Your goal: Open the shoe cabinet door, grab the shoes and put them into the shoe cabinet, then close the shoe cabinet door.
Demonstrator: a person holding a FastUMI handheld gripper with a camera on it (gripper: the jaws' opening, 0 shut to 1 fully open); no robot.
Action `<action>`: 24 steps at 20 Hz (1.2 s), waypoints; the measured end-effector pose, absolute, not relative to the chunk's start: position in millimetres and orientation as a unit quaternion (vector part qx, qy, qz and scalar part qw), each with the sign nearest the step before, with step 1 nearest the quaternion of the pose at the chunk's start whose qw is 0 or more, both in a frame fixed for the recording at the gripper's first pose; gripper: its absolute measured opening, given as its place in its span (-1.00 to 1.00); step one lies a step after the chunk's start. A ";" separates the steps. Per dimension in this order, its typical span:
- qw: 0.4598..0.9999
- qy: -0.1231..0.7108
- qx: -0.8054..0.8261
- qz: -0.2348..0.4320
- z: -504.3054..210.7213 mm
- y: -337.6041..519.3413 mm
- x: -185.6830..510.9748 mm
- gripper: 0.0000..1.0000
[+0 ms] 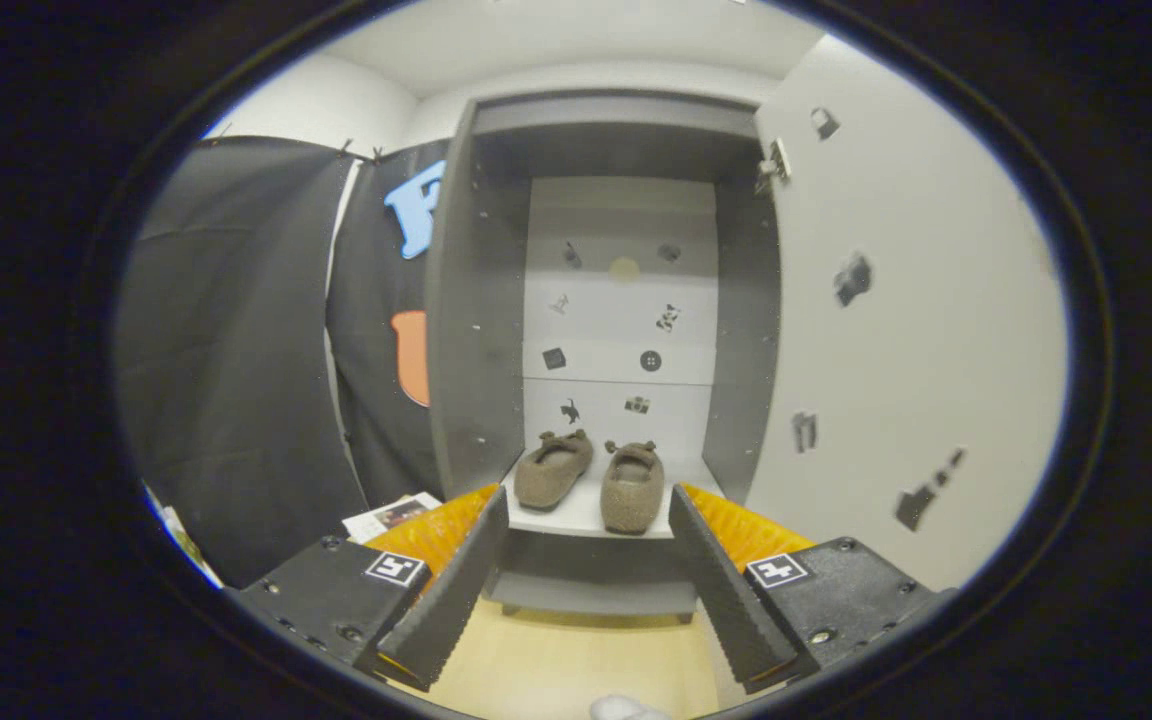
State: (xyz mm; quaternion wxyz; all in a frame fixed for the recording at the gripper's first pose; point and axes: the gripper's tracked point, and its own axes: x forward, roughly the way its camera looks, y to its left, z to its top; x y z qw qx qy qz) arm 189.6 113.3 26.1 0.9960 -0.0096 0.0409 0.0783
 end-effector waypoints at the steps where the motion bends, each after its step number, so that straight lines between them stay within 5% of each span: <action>1: 0.996 0.041 -0.007 0.077 24.2 107.3 166.5 1.00; 6: 0.995 0.059 -0.004 0.081 4.1 66.5 71.0 1.00; 12: 0.998 0.064 0.016 0.007 -4.8 -37.8 13.9 1.00; 19: 0.996 0.059 0.046 -0.047 12.1 -164.6 26.7 1.00; 24: 0.998 0.056 0.031 -0.025 23.2 -201.6 74.2 1.00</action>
